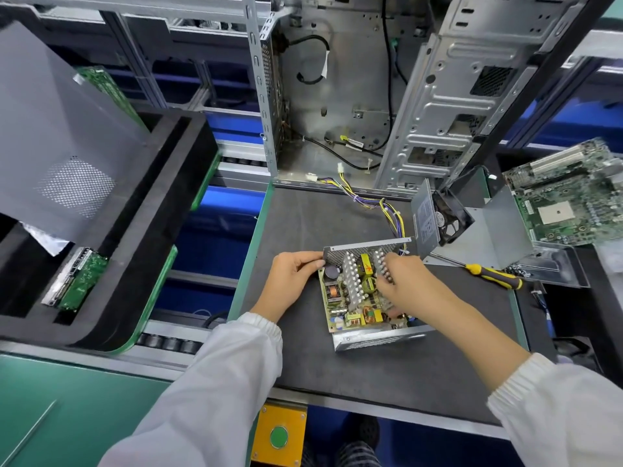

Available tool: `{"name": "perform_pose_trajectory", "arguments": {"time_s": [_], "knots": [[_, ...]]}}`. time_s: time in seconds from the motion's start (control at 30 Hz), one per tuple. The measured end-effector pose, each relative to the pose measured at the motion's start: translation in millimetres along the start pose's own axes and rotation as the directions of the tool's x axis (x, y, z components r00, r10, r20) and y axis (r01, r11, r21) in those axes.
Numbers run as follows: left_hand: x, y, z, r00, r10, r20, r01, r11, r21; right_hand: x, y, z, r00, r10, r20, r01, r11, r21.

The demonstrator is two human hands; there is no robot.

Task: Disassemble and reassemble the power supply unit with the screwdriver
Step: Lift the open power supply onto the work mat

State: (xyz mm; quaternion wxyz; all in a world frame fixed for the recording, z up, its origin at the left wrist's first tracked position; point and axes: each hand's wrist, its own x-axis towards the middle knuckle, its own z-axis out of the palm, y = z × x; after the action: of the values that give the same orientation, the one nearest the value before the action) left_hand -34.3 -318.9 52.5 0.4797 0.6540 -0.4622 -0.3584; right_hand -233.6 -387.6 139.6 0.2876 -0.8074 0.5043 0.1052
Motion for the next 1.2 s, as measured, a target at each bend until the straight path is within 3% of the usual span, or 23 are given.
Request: {"name": "perform_pose_trajectory", "arguments": {"time_s": [0.47,0.7,0.97,1.2], "knots": [[-3.0,2.0,0.9,1.000,0.019,-0.009,-0.019,0.999,0.036,1.2,0.2,8.3,0.992,0.011,-0.124,-0.019,0.998,-0.064],[-6.6,6.0,0.7,0.998,-0.048,0.046,0.052,0.995,-0.085,6.7,6.6,13.4,0.980,-0.003,-0.200,-0.018,0.994,-0.105],[-7.0,8.2,2.8,0.997,-0.072,0.040,0.074,0.995,-0.060,6.7,6.0,11.3,0.989,-0.006,-0.145,-0.005,0.997,-0.075],[-1.1,19.9,7.3,0.988,-0.153,0.022,0.152,0.988,0.024,11.4,4.8,9.0,0.988,-0.021,-0.151,-0.005,0.985,-0.174]]}}
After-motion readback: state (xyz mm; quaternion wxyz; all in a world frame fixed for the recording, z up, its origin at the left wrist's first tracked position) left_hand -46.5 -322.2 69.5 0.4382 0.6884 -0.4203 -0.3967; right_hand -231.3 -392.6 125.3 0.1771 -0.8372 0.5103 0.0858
